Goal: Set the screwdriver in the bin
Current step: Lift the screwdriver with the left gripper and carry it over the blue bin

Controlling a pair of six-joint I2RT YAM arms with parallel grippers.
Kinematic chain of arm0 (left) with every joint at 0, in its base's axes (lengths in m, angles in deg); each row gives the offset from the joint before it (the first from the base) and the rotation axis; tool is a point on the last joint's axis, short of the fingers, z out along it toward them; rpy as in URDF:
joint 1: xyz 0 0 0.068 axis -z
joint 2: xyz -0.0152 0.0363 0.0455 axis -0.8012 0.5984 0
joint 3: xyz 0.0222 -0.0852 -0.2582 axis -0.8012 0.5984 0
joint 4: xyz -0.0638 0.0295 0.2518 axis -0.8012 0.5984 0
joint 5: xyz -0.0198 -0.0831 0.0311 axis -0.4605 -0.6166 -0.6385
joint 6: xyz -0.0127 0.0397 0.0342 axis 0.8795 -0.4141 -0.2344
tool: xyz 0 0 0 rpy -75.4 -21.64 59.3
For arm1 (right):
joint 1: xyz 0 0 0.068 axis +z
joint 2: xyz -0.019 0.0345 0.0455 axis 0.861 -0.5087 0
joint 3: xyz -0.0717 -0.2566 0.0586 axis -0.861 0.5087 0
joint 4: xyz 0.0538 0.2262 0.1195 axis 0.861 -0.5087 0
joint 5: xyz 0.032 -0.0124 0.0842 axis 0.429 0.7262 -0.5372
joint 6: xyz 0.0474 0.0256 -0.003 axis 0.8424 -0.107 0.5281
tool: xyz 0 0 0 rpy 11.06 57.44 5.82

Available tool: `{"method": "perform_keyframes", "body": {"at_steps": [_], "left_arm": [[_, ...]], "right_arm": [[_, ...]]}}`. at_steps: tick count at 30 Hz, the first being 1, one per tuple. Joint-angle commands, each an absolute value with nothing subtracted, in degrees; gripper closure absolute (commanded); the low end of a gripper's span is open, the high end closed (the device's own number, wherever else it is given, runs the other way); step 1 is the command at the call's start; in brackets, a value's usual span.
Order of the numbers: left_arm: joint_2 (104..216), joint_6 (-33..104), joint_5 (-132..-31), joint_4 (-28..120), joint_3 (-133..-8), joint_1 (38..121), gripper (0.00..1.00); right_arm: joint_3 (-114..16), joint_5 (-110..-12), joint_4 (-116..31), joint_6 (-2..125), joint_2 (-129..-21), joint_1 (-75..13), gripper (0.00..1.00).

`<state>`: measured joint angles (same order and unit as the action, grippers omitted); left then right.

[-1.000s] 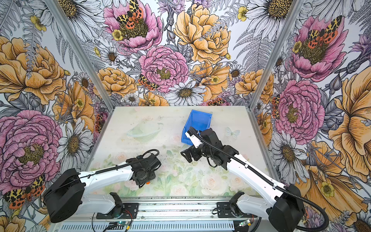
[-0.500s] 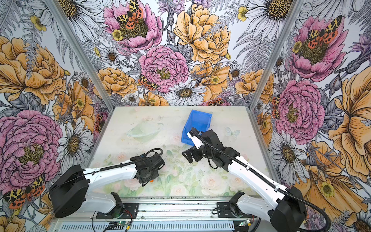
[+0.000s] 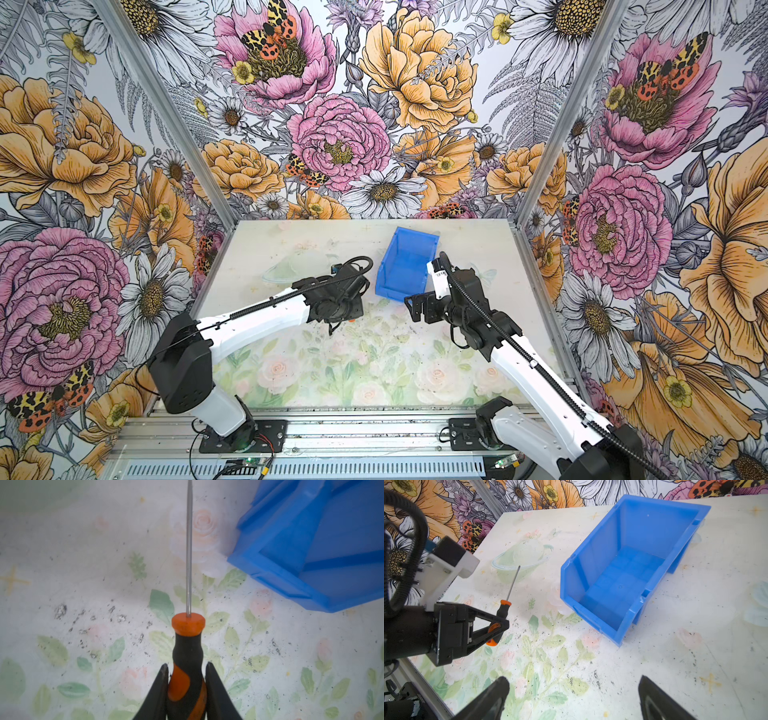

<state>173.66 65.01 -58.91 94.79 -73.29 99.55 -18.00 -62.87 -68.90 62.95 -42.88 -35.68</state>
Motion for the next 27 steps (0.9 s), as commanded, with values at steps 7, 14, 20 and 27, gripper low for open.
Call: {"method": "perform_keyframes", "body": {"at_steps": [7, 14, 20, 27], "left_arm": [[187.0, 48.9, -65.1, 93.7, -93.2, 96.0, 0.87], [193.7, 42.0, -68.5, 93.1, -102.8, 96.5, 0.87], [198.6, 39.1, -70.2, 93.2, -109.0, 97.0, 0.87], [204.2, 37.7, -69.8, 93.2, -114.2, 97.1, 0.87]], "right_arm": [[-15.9, -61.3, -70.1, 67.7, -39.8, -38.2, 0.02], [-14.3, -60.2, -70.8, 70.5, -39.4, -38.8, 0.02], [-12.9, -59.5, -71.6, 71.8, -38.5, -39.5, 0.02], [-13.9, -61.3, -72.0, 70.0, -40.8, -40.1, 0.01]]}}
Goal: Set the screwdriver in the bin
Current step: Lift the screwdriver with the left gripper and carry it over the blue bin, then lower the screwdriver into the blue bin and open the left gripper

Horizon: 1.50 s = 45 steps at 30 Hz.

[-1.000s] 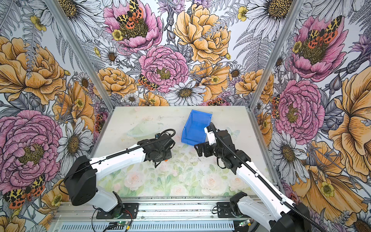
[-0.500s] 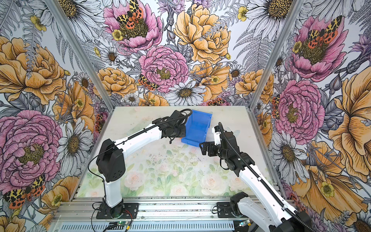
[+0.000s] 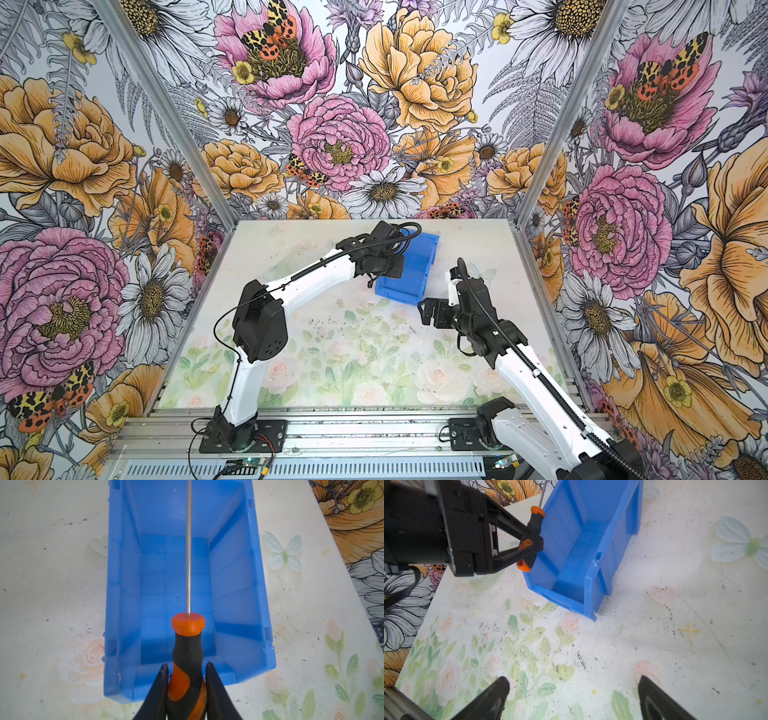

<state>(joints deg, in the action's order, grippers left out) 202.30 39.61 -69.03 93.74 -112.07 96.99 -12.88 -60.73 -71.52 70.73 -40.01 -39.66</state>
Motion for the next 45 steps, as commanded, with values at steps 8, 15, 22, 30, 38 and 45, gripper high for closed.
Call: {"method": "perform_keyframes", "body": {"at_steps": [8, 15, 22, 30, 38, 45], "left_arm": [[208.7, 38.5, -68.6, 93.2, -116.7, 97.2, 0.86], [210.4, 39.1, -68.4, 93.2, -117.7, 97.3, 0.85], [211.2, 40.2, -68.3, 93.2, -118.4, 97.2, 0.74], [210.9, 40.6, -68.0, 93.2, -119.0, 97.5, 0.66], [210.3, 41.2, -67.7, 93.2, -118.3, 97.6, 0.66], [208.6, 41.2, -67.3, 93.2, -117.6, 98.0, 0.63]], "right_arm": [[-14.2, -61.6, -72.5, 69.0, -40.7, -40.2, 0.01], [-14.6, -59.4, -73.7, 67.7, -39.8, -40.6, 0.01], [-14.7, -58.9, -74.1, 66.8, -38.4, -41.1, 0.01], [-14.6, -58.5, -74.4, 66.3, -37.3, -41.6, 0.0], [-14.3, -58.5, -74.6, 65.9, -36.1, -42.0, 0.0], [-14.5, -58.6, -74.5, 66.1, -35.9, -42.4, 0.01]]}}
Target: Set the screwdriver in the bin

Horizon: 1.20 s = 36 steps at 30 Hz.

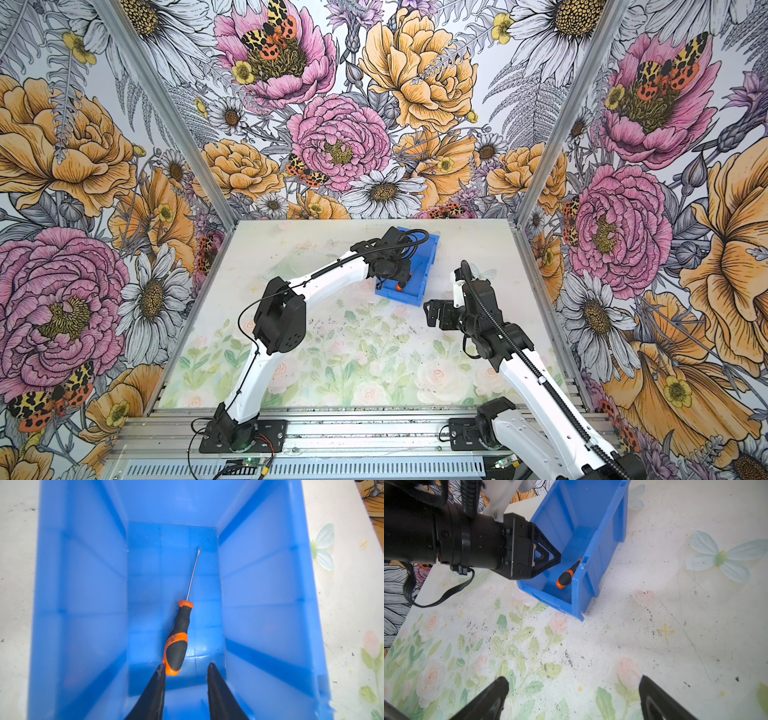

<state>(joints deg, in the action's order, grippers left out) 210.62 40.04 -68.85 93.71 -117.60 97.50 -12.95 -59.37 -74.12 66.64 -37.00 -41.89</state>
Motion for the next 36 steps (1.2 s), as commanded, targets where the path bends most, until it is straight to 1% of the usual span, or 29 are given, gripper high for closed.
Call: {"method": "perform_keyframes", "body": {"at_steps": [1, 8, 12, 14, 15, 17, 19, 23, 25, 30, 33, 36], "left_arm": [[208.3, 41.2, -67.1, 93.2, -117.5, 98.2, 0.62], [205.1, 41.2, -65.6, 93.2, -114.7, 99.3, 0.57], [200.9, 41.9, -64.1, 93.1, -110.8, 99.9, 0.55], [198.2, 41.9, -62.8, 93.1, -108.2, 100.4, 0.51], [196.9, 41.9, -62.2, 93.1, -106.9, 100.7, 0.47], [193.9, 42.0, -60.9, 93.1, -103.5, 101.4, 0.35], [190.7, 42.4, -60.7, 93.1, -100.1, 101.9, 0.26], [183.8, 42.3, -60.7, 93.1, -93.1, 102.5, 0.15], [178.7, 41.4, -58.6, 93.1, -88.9, 102.4, 0.02], [168.1, 38.5, -55.9, 92.9, -76.9, 100.4, 0.01], [161.1, 36.3, -57.1, 92.4, -70.2, 98.7, 0.01], [153.3, 34.5, -53.8, 90.8, -63.8, 98.6, 0.01]], "right_arm": [[-14.6, -58.6, -74.5, 66.2, -35.6, -42.5, 0.01], [-13.9, -58.8, -74.5, 66.5, -34.1, -42.7, 0.0], [-13.8, -60.2, -74.5, 66.2, -33.5, -43.2, 0.01], [-13.8, -61.1, -74.5, 66.4, -33.5, -43.4, 0.0], [-13.9, -61.2, -74.5, 66.6, -33.5, -43.5, 0.01], [-13.4, -60.7, -74.4, 67.2, -33.2, -43.5, 0.01], [-12.9, -60.0, -74.4, 67.7, -32.6, -43.6, 0.01], [-12.4, -60.2, -74.4, 67.8, -30.9, -43.6, 0.01], [-12.1, -60.5, -74.4, 67.8, -30.6, -43.6, 0.01], [-11.8, -60.0, -74.4, 69.1, -30.8, -43.7, 0.01], [-11.9, -60.6, -74.6, 69.7, -30.4, -43.7, 0.0], [-10.8, -58.9, -74.9, 69.2, -28.8, -43.8, 0.01]]}}
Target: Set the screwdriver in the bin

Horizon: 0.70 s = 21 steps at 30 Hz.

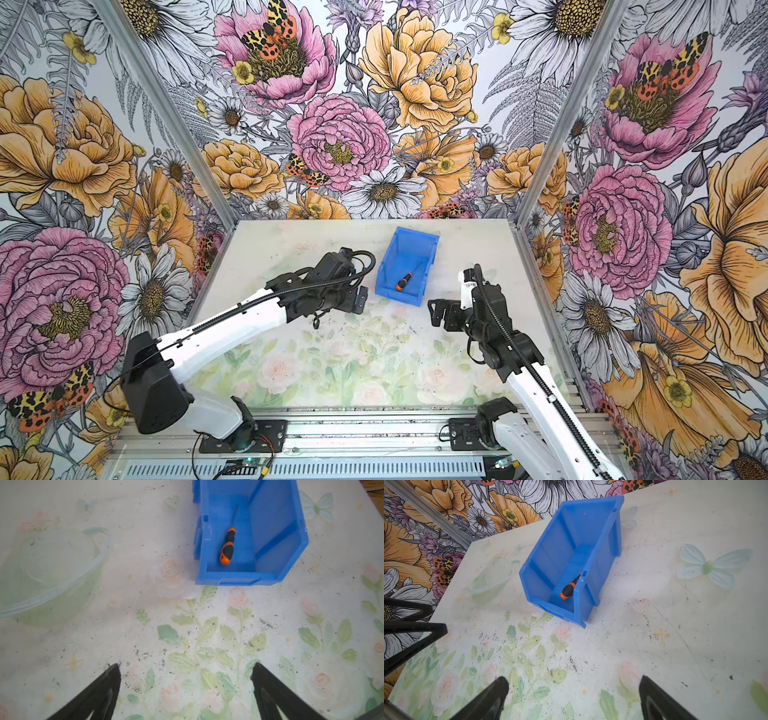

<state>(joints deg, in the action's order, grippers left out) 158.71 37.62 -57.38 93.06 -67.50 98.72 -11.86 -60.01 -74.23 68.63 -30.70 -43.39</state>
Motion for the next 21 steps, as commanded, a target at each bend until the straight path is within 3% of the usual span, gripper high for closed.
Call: {"method": "perform_keyframes", "body": {"at_steps": [1, 8, 16, 18, 21], "left_arm": [[150.6, 34.3, -52.4, 90.2, -61.9, 98.2, 0.01], [132.3, 31.8, -45.9, 83.9, -47.3, 89.0, 0.01], [105.8, 22.8, -47.9, 69.6, -24.3, 76.5, 0.01], [102.1, 26.1, -43.4, 68.6, -21.0, 74.6, 0.01], [100.4, 25.3, -44.8, 64.8, -17.2, 72.0, 0.01]], "right_arm": [[-10.3, -57.7, -75.2, 69.0, -28.1, -43.8, 0.0], [-6.4, -44.6, -76.3, 70.5, -22.8, -43.9, 0.0], [1.6, -25.3, -73.4, 77.0, -12.9, -44.0, 0.0], [5.3, -24.2, -68.9, 73.8, -9.4, -44.0, 0.01], [9.4, -24.2, -62.0, 64.9, -4.7, -44.0, 0.0]]}}
